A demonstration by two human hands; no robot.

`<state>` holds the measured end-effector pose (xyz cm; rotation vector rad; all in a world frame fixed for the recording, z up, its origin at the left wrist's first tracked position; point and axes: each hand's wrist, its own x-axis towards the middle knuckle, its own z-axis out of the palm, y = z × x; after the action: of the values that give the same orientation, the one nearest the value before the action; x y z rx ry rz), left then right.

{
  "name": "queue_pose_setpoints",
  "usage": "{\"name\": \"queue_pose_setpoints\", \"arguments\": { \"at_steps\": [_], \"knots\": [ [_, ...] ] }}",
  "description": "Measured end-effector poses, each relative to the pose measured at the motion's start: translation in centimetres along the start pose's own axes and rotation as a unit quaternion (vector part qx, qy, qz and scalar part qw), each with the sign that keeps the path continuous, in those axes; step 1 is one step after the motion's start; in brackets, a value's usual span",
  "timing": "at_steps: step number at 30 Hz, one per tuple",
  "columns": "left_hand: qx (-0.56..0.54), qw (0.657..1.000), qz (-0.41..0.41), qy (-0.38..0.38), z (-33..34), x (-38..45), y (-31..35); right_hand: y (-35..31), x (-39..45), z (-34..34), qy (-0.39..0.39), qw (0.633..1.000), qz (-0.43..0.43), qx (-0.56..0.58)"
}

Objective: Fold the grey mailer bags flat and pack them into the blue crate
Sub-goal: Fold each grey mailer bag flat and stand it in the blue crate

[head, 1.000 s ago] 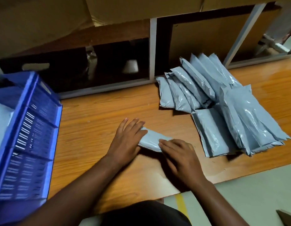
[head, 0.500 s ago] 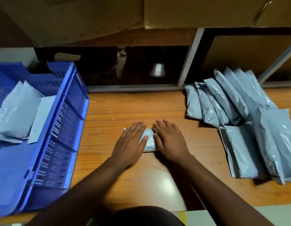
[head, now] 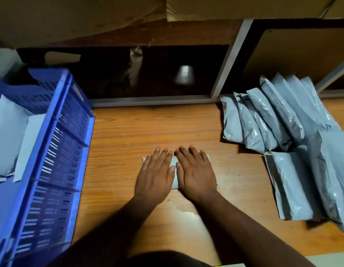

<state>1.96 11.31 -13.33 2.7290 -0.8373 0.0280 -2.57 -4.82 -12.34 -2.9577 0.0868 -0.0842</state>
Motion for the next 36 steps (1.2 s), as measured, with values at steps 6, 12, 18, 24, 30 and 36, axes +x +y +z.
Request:
{"name": "queue_pose_setpoints", "arguments": {
  "at_steps": [6, 12, 18, 24, 30, 36],
  "knots": [
    [0.004, 0.999, 0.002, 0.038, 0.6, 0.2, 0.1, -0.1, 0.3, 0.5, 0.001, 1.0, -0.002, 0.003],
    [0.018, 1.0, 0.001, 0.011, 0.8, 0.2, 0.1, -0.1, 0.2, 0.7, -0.009, 1.0, 0.005, 0.011],
    [-0.013, 0.997, -0.028, -0.067, -0.9, 0.4, 0.0, -0.3, 0.8, -1.2, -0.051, 0.995, 0.015, 0.079],
    [-0.012, 0.996, -0.028, -0.082, -1.8, 1.2, 0.4, -0.6, 1.7, -1.0, -0.059, 0.997, 0.008, 0.042],
    [0.011, 0.998, -0.022, -0.055, -1.0, 1.0, 0.6, -0.7, 1.5, 0.2, -0.054, 0.998, 0.011, 0.025],
    [-0.003, 1.0, -0.012, 0.007, 0.2, 1.2, 0.5, -0.6, 1.9, 1.0, -0.058, 0.998, 0.016, 0.028]
  ]
}}
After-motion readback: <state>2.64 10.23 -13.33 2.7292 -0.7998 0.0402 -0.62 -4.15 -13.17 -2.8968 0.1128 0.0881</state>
